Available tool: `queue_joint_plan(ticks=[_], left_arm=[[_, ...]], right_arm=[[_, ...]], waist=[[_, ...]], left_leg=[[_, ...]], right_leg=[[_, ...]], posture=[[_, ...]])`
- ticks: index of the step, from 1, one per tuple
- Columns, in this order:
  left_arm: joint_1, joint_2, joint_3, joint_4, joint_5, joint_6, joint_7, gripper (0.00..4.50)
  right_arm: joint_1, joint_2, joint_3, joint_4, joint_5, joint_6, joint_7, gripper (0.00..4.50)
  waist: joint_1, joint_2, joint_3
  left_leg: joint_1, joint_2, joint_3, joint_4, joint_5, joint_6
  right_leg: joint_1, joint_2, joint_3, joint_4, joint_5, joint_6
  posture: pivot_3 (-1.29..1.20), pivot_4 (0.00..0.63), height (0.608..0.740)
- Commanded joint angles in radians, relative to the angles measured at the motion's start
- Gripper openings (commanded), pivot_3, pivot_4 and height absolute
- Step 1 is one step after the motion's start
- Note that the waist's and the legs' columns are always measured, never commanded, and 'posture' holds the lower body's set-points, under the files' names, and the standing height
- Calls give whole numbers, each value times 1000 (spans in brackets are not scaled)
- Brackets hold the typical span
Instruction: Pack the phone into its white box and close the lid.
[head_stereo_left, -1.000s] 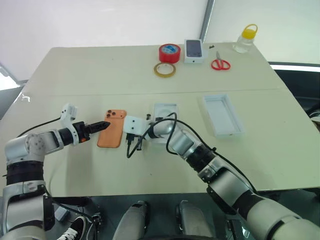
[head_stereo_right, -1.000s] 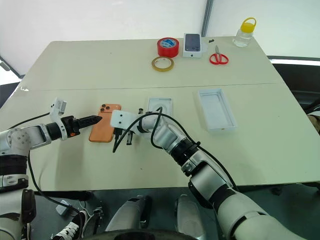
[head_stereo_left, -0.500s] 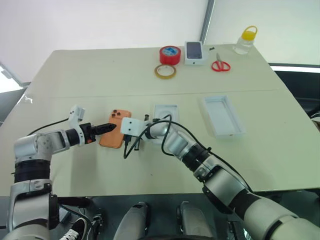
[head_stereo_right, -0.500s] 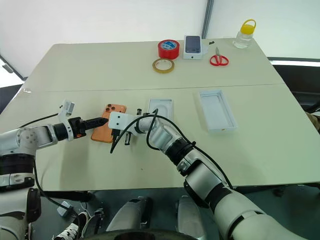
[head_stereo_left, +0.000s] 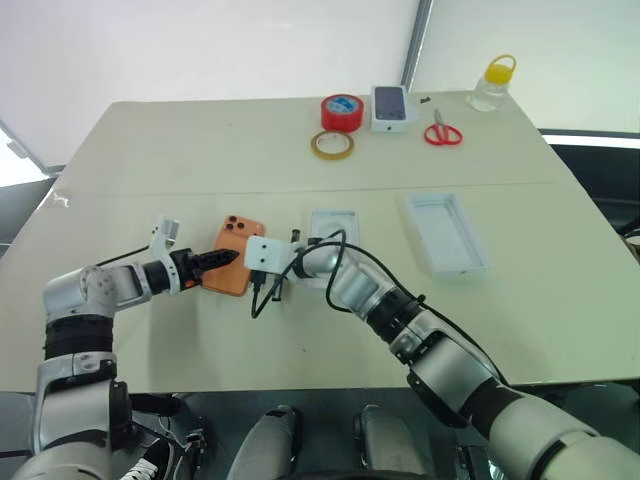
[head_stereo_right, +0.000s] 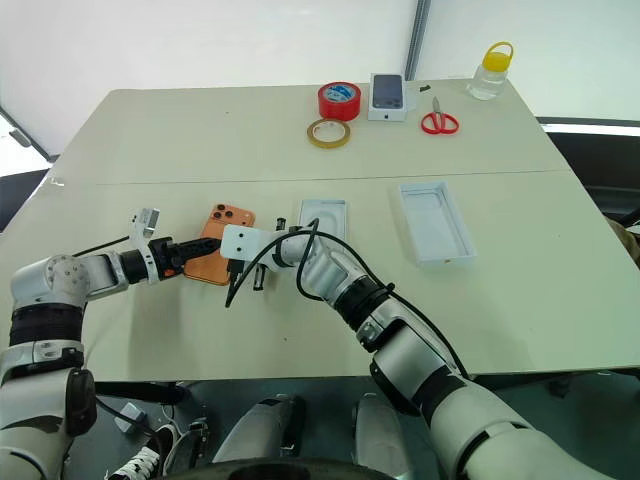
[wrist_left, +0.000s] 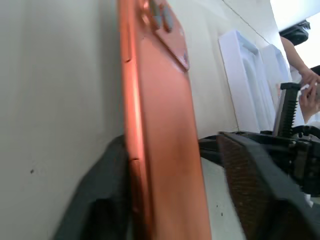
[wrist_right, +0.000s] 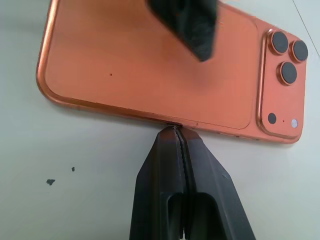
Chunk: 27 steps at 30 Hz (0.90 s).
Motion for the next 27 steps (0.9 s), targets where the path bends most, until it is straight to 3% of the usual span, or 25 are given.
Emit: queue_joint_plan(ticks=[1, 9, 13, 22, 27], left_arm=[[33, -15, -42, 2, -1, 48, -15, 1785], [29, -17, -30, 13, 1, 63, -16, 1785], [27, -20, -30, 14, -1, 71, -15, 460], [34, -25, 4, 7, -37, 119, -10, 460], [34, -63, 150, -31, -120, 94, 13, 460]], right_arm=[[10, -10, -5, -26, -15, 12, 1, 0], [14, -18, 0, -35, -22, 8, -5, 0], [24, -22, 1, -49, -26, 9, -4, 0], [35, -27, -19, -91, -17, -11, -7, 0], [64, 9, -176, -214, 179, 6, 48, 0]], waist=[[0, 0, 0], [-3, 0, 0], [-2, -1, -1], [-6, -1, -1], [-7, -2, 1]], left_leg=[[0, 0, 0, 0, 0, 0], [0, 0, 0, -1, 0, 0], [0, 0, 0, -1, 0, 0], [6, 1, 0, -6, -1, 1], [5, 1, 0, -6, -1, 1]], right_leg=[[0, 0, 0, 0, 0, 0], [0, 0, 0, 0, 0, 0], [0, 0, 0, 0, 0, 0], [3, 0, 0, -2, 0, 0], [2, 0, 0, -2, 0, 0]], posture=[[0, 150, 740], [0, 150, 740], [0, 150, 740], [0, 150, 740], [0, 150, 740]])
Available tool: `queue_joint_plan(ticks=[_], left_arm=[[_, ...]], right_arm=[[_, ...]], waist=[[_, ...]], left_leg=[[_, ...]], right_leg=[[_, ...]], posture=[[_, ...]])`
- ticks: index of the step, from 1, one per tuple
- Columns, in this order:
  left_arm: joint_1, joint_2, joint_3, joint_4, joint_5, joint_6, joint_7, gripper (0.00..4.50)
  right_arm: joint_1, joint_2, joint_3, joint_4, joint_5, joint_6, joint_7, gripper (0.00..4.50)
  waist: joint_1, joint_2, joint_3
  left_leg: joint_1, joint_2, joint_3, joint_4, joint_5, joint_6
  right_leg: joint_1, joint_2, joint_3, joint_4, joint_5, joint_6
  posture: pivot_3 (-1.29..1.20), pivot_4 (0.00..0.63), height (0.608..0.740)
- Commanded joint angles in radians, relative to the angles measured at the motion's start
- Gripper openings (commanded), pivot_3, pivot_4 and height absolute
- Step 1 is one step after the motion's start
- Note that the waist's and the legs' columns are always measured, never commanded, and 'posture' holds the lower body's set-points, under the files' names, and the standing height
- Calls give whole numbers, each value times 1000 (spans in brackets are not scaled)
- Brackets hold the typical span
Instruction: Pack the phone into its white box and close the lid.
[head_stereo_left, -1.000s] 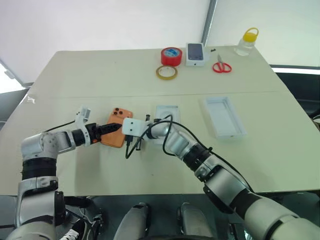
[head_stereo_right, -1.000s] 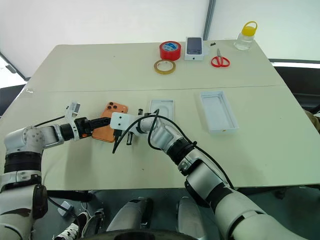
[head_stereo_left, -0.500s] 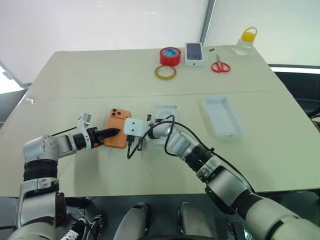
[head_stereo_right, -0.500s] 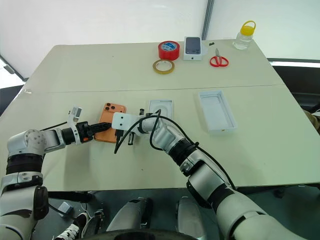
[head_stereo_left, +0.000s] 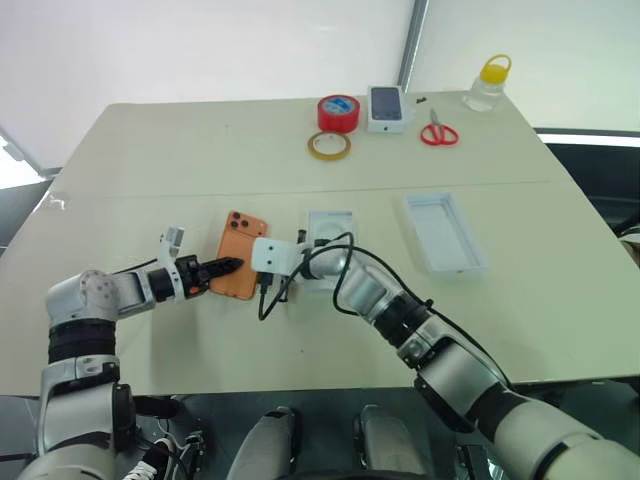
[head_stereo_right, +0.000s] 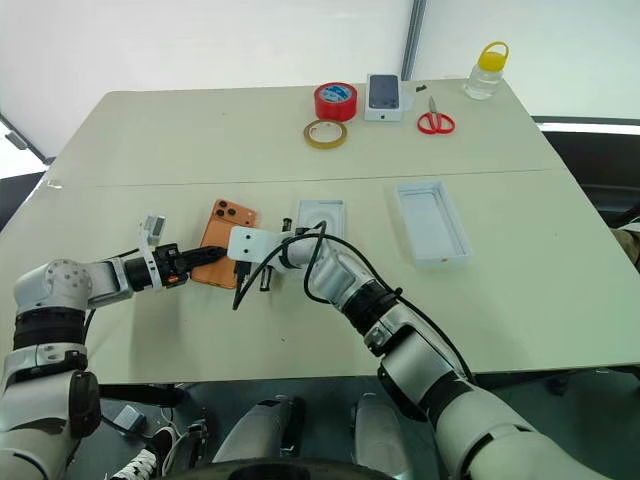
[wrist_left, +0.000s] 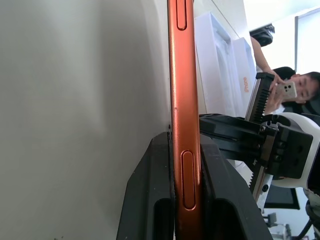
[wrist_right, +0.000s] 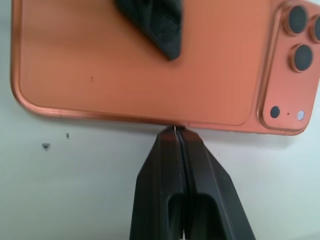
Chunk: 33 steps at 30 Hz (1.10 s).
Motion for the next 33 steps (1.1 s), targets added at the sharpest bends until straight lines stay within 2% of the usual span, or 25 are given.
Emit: queue_joint_plan(ticks=[1, 2, 5, 10, 14, 19, 24, 29, 32, 33], left_arm=[[19, -40, 91, -40, -53, -44, 37, 460], [24, -48, 109, -49, -59, -55, 46, 460], [69, -71, 118, -136, -83, -73, 48, 411], [98, -147, 207, -210, -180, -20, 143, 411], [96, -206, 283, -284, -271, 4, 226, 411], [92, -266, 308, -325, -343, 2, 320, 411], [76, -331, 334, -329, -388, -59, 423, 411], [95, -349, 305, -353, -399, -102, 460, 411], [100, -349, 294, -355, -410, -117, 468, 411], [100, -348, 291, -358, -412, -119, 469, 411]], right_arm=[[-6, 28, -126, -143, 159, 18, 56, 0], [-4, 25, -142, -158, 181, 28, 69, 0], [5, -15, -180, -191, 238, 59, 126, 844], [79, -121, -214, -290, 296, 38, 200, 3313], [164, -275, -209, -436, 314, 28, 305, 3313], [265, -446, -171, -545, 290, -52, 401, 3313], [318, -483, -176, -561, 290, -58, 407, 3313], [326, -474, -162, -557, 273, -60, 386, 3313], [326, -476, -151, -541, 253, -68, 371, 2469], [328, -476, -151, -540, 256, -73, 372, 1932]], waist=[[0, -1, 1], [0, -1, 1], [-1, -1, 1], [3, -2, 2], [3, -3, 2], [0, -3, 3], [1, -5, 3], [4, -8, 5], [8, -8, 5], [9, -8, 5]], left_leg=[[-1, 0, 0, 0, 0, 0], [-2, 0, 0, 0, 0, 0], [-2, 1, 0, 0, 0, 0], [-3, 1, 0, 0, -1, 2], [-14, 0, 0, 4, 1, -1], [-14, 1, 0, 3, 1, -1], [-13, 1, 0, 4, 1, -1], [-14, 1, 0, 4, 1, -2], [-14, 1, 0, 4, 1, -2], [-14, 1, 0, 4, 1, -2]], right_leg=[[-1, 0, 0, 0, 0, 0], [-2, 0, 0, 0, 0, 0], [-2, 0, 0, 0, 0, 0], [-2, 0, 0, -1, 0, 0], [-8, 0, -1, 1, 0, 0], [-8, 0, -1, 0, 0, 0], [-7, 0, -1, 1, 1, 0], [-7, 0, -1, 0, 1, 0], [-6, 0, -1, 0, 1, 0], [-6, 0, -1, 0, 1, 0]], posture=[[0, 150, 740], [0, 150, 740], [0, 150, 740], [0, 150, 740], [0, 150, 740], [0, 150, 740], [0, 150, 740], [0, 150, 740], [0, 150, 740], [0, 150, 740]])
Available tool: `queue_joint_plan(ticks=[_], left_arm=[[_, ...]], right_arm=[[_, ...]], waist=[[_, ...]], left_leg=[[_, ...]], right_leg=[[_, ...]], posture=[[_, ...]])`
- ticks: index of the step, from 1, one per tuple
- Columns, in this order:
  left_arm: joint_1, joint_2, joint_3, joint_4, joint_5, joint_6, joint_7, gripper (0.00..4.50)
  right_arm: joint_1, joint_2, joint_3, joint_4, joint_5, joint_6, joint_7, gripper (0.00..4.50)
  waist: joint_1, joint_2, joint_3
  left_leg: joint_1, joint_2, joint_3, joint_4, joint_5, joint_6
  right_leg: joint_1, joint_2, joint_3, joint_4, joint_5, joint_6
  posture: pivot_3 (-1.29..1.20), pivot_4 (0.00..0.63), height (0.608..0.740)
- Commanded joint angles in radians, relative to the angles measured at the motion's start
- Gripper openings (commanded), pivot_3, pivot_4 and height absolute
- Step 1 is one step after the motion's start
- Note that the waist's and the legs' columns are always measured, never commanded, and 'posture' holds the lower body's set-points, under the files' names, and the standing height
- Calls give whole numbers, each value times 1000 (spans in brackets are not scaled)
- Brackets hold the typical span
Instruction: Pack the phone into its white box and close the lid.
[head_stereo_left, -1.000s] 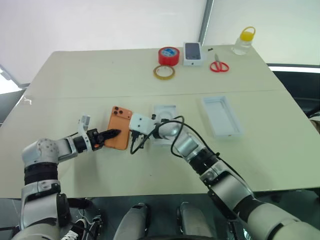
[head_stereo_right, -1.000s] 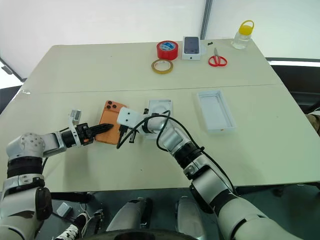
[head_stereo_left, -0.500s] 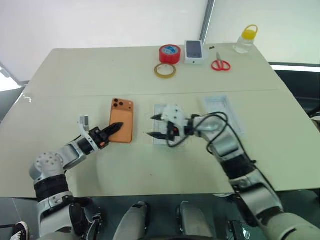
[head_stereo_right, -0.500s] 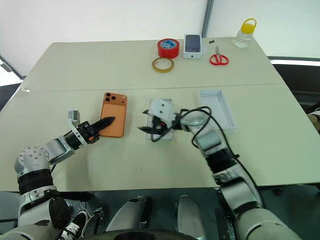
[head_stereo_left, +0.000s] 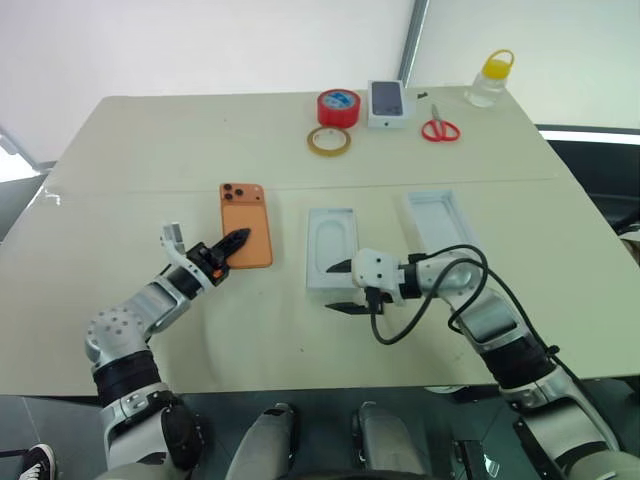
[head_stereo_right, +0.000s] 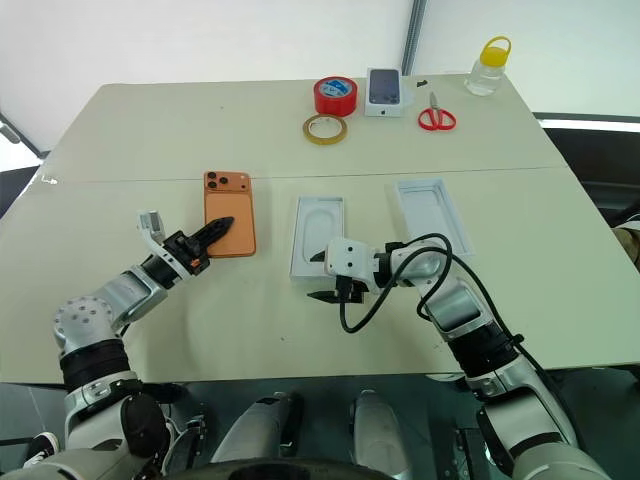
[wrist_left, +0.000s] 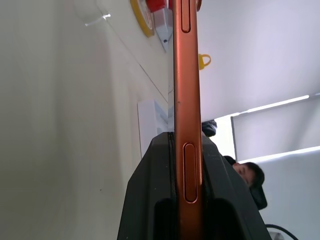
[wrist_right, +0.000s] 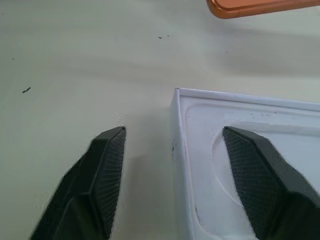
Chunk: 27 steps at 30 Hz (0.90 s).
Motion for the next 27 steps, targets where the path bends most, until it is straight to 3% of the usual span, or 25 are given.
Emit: queue_joint_plan(ticks=[1, 2, 17, 21, 27], left_arm=[[-5, 3, -2, -47, -58, -22, 2, 411], [-5, 4, -5, -50, -64, -20, 4, 411], [8, 15, -44, -52, -90, -38, 6, 411], [9, 25, -53, -46, -91, -41, 8, 411], [-9, 40, -65, -36, -101, -30, 34, 411]], right_arm=[[0, -2, 0, -19, 0, -20, -11, 1475], [0, -6, 3, -18, -11, -27, -16, 1038], [-9, -3, 15, 26, -32, -45, -21, 1038], [2, -5, 25, 22, -24, -38, -3, 40], [9, 2, 28, -12, -19, -15, -11, 40]], waist=[[2, 0, 0], [3, 0, 0], [4, 0, 0], [4, 0, 0], [4, 0, 0]], left_leg=[[0, 0, 0, 0, 0, 0], [0, 0, 0, 0, 0, 0], [0, 0, 0, 0, 0, 0], [0, 0, 0, 0, 0, 0], [0, 0, 0, 0, 0, 0]], right_leg=[[0, 0, 0, 0, 0, 0], [0, 0, 0, 0, 0, 0], [0, 0, 0, 0, 0, 0], [0, 0, 0, 0, 0, 0], [0, 0, 0, 0, 0, 0]], posture=[[0, 150, 740], [0, 150, 740], [0, 150, 740], [0, 150, 740], [0, 150, 740]])
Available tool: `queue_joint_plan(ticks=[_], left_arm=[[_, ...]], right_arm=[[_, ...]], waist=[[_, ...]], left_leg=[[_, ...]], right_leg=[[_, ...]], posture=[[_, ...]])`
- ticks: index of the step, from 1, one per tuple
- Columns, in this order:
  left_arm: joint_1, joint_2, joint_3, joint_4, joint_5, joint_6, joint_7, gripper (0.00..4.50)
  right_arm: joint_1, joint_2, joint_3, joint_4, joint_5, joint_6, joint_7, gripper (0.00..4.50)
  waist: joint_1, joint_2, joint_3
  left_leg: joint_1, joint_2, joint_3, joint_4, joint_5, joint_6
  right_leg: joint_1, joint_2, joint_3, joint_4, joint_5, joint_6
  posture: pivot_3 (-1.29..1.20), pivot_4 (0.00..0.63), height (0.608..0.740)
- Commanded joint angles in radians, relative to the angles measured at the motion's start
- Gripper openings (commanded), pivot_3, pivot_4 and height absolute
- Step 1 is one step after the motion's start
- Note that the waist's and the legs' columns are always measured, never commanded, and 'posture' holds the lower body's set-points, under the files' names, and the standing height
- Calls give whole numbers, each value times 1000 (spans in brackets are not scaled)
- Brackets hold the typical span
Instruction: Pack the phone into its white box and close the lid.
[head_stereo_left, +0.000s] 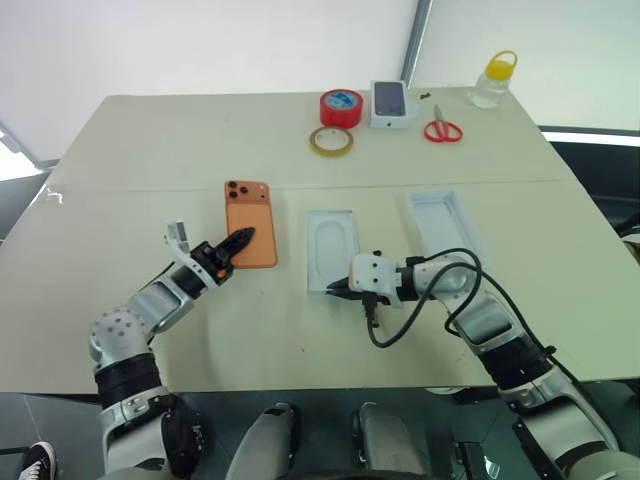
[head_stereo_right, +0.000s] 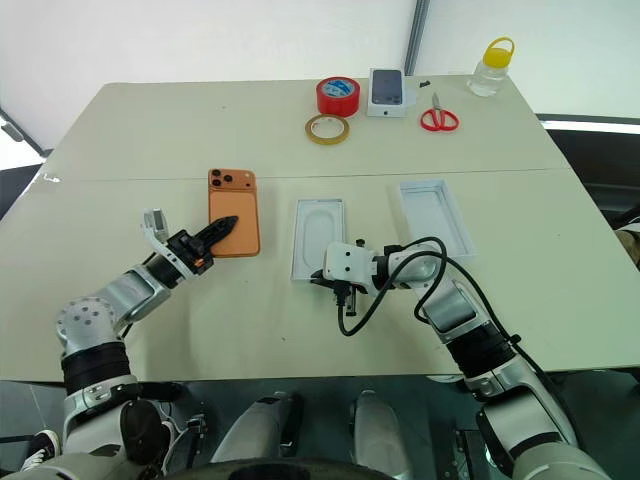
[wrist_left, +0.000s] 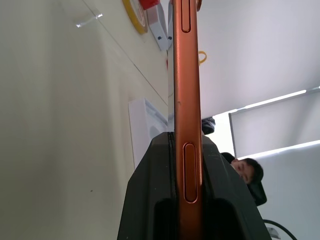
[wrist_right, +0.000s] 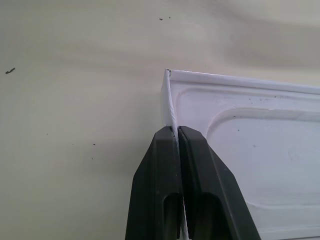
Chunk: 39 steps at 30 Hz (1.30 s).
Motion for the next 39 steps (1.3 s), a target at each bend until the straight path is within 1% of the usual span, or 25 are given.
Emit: queue_joint_plan(ticks=[1, 4, 7, 12, 14, 17, 18, 20, 22, 25, 26, 29, 32, 34, 39], left_arm=[[-33, 9, -9, -27, -45, 5, 18, 411], [-40, -20, -22, -53, -73, 7, 46, 411], [-45, -28, -31, -60, -94, 6, 66, 411], [-56, -31, -44, -55, -107, -2, 69, 411], [-54, -28, -53, -58, -103, -7, 67, 411], [-51, -33, -60, -58, -111, -6, 70, 411], [-47, -38, -66, -65, -111, -8, 68, 411], [-41, -44, -82, -79, -104, -13, 62, 411], [-37, -55, -110, -95, -74, -41, 50, 411], [-48, -75, -141, -97, -56, -77, 52, 411], [-54, -82, -146, -90, -60, -80, 58, 411], [-62, -95, -174, -76, -44, -92, 59, 411], [-63, -100, -206, -64, -25, -97, 55, 411], [-66, -103, -220, -54, -13, -101, 55, 411], [-69, -96, -235, -31, -5, -81, 63, 411]], right_arm=[[12, 4, 11, -59, 11, 19, 4, 40], [24, 37, 46, -133, -16, 103, -36, 40], [13, 66, 54, -141, -44, 160, -86, 40], [-24, 107, 90, -127, -80, 189, -124, 40], [-18, 115, 93, -135, -64, 198, -116, 40], [-8, 120, 82, -144, -41, 228, -114, 984], [-4, 115, 78, -149, -44, 215, -118, 1412], [-2, 101, 68, -165, -39, 195, -116, 2476], [-7, 88, 25, -198, 13, 243, -97, 3489], [-12, 44, -65, -238, 119, 309, -48, 3489], [-11, 17, -87, -234, 129, 298, -35, 3489], [-11, -71, -129, -163, 104, 230, -28, 3489], [-26, -129, -149, -53, 53, 156, -73, 3489], [-31, -140, -159, -20, 44, 117, -88, 3489], [-36, -120, -160, -7, 48, 101, -107, 3489]], waist=[[2, 0, 0], [5, 0, 0], [5, 0, 0], [8, 0, 0], [13, 0, 0], [19, 0, 0], [19, 0, 0], [20, 0, 0], [20, 0, 0], [21, -1, 0], [21, -1, 0], [23, -2, 1], [19, -2, 1], [18, -2, 1], [17, -2, 1]], left_leg=[[0, 0, 0, 0, 0, 0], [0, 0, 0, 0, 0, 0], [0, 0, 0, 0, 0, 0], [0, 0, 0, 1, 0, 0], [0, 0, 0, 1, 0, 0], [0, 0, 0, 1, 0, 0], [0, 0, 0, 1, 0, 0], [0, 0, 0, 1, 0, 0], [0, 0, 0, 1, 0, 0], [0, 0, 0, 1, 0, 0], [0, 0, 0, 1, 0, 0], [0, -1, 0, 1, -1, 1], [0, 0, 1, 1, -1, 1], [0, 0, 1, 1, 0, 1], [0, 0, 1, 1, 0, 0]], right_leg=[[0, 0, 0, 0, 0, 0], [0, 0, 0, 0, 0, 0], [0, 0, 0, 0, 0, 0], [0, 0, 0, 0, 0, 0], [0, 0, 0, 0, 0, 0], [0, 0, 0, 0, 0, 0], [0, 0, 0, 0, 0, 0], [0, 0, 0, 0, 0, 0], [0, 0, 0, 0, 0, 0], [0, 0, 0, -1, 0, 0], [0, 0, 0, -1, 0, 0], [1, 0, 0, -1, 0, 0], [1, 0, 0, -1, 0, 0], [0, 0, 0, -1, 0, 0], [0, 0, 0, 0, 0, 0]], posture=[[0, 150, 740], [0, 150, 740], [0, 150, 740], [0, 150, 740], [0, 150, 740], [0, 150, 740], [0, 150, 740], [0, 150, 740], [0, 150, 740], [0, 150, 740], [0, 150, 740], [0, 150, 740], [0, 150, 740], [0, 150, 740], [0, 150, 740]])
